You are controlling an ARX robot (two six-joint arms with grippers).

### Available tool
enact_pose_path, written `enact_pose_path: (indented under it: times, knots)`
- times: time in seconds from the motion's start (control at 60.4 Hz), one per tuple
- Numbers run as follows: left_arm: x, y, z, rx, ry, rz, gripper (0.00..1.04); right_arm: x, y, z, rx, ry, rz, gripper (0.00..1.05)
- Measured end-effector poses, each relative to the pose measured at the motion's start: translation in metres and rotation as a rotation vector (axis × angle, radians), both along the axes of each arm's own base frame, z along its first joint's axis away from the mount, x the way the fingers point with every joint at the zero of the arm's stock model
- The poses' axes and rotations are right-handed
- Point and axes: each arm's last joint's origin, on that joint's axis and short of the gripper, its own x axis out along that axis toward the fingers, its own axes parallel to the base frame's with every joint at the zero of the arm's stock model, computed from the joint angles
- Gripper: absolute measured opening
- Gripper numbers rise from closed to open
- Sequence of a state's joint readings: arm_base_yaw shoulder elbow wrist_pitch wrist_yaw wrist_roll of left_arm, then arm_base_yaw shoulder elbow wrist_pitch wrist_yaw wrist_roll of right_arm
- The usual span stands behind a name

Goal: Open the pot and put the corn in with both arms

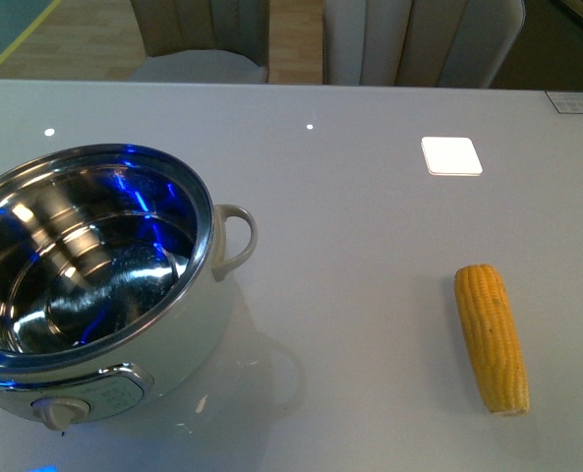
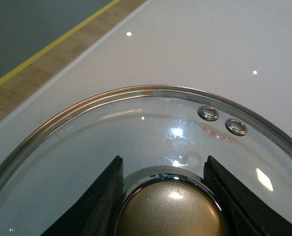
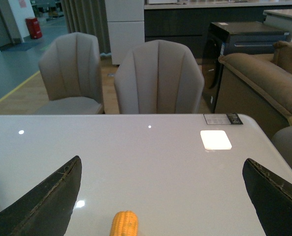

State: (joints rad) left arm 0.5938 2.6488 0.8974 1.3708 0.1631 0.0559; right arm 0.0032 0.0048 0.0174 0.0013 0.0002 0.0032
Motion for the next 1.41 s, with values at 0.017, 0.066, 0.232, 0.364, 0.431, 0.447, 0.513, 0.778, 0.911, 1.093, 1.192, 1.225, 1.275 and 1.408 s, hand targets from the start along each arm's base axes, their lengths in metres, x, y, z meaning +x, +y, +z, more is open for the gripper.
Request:
enact_pose_path:
  times: [0.017, 0.066, 0.232, 0.364, 0.431, 0.447, 0.513, 0.778, 0.911, 1.093, 1.192, 1.225, 1.275, 1.408]
  knots:
    - [0.000, 0.000, -0.001, 0.000, 0.001, 0.000, 0.43, 0.000, 0.000, 0.000, 0.000, 0.000, 0.000, 0.96]
    - [0.000, 0.000, -0.004, 0.002, 0.006, -0.001, 0.43, 0.000, 0.000, 0.000, 0.000, 0.000, 0.000, 0.96]
    - [0.001, 0.002, -0.005, 0.005, 0.002, -0.005, 0.43, 0.000, 0.000, 0.000, 0.000, 0.000, 0.000, 0.96]
    - [-0.001, 0.001, -0.005, -0.001, 0.004, -0.010, 0.48, 0.000, 0.000, 0.000, 0.000, 0.000, 0.000, 0.96]
    - [-0.003, -0.001, -0.004, -0.006, 0.008, -0.013, 0.57, 0.000, 0.000, 0.000, 0.000, 0.000, 0.000, 0.96]
    - [-0.004, -0.001, -0.003, -0.008, 0.008, -0.012, 0.61, 0.000, 0.000, 0.000, 0.000, 0.000, 0.000, 0.96]
    - [-0.005, -0.002, 0.004, -0.011, 0.002, -0.009, 0.71, 0.000, 0.000, 0.000, 0.000, 0.000, 0.000, 0.96]
    - [0.006, -0.001, 0.094, 0.038, -0.134, -0.008, 0.98, 0.000, 0.000, 0.000, 0.000, 0.000, 0.000, 0.96]
    - [0.000, -0.016, 0.144, 0.006, -0.202, -0.059, 0.98, 0.000, 0.000, 0.000, 0.000, 0.000, 0.000, 0.96]
    - [-0.015, -0.049, 0.210, -0.065, -0.308, -0.137, 0.98, 0.000, 0.000, 0.000, 0.000, 0.000, 0.000, 0.96]
    - [-0.027, -0.068, 0.238, -0.088, -0.348, -0.177, 0.98, 0.000, 0.000, 0.000, 0.000, 0.000, 0.000, 0.96]
    - [-0.031, -0.075, 0.244, -0.089, -0.354, -0.192, 0.98, 0.000, 0.000, 0.000, 0.000, 0.000, 0.000, 0.96]
    - [-0.039, -0.085, 0.253, -0.092, -0.360, -0.221, 0.98, 0.000, 0.000, 0.000, 0.000, 0.000, 0.000, 0.96]
    - [-0.051, -0.098, 0.269, -0.059, -0.396, -0.306, 0.94, 0.000, 0.000, 0.000, 0.000, 0.000, 0.000, 0.96]
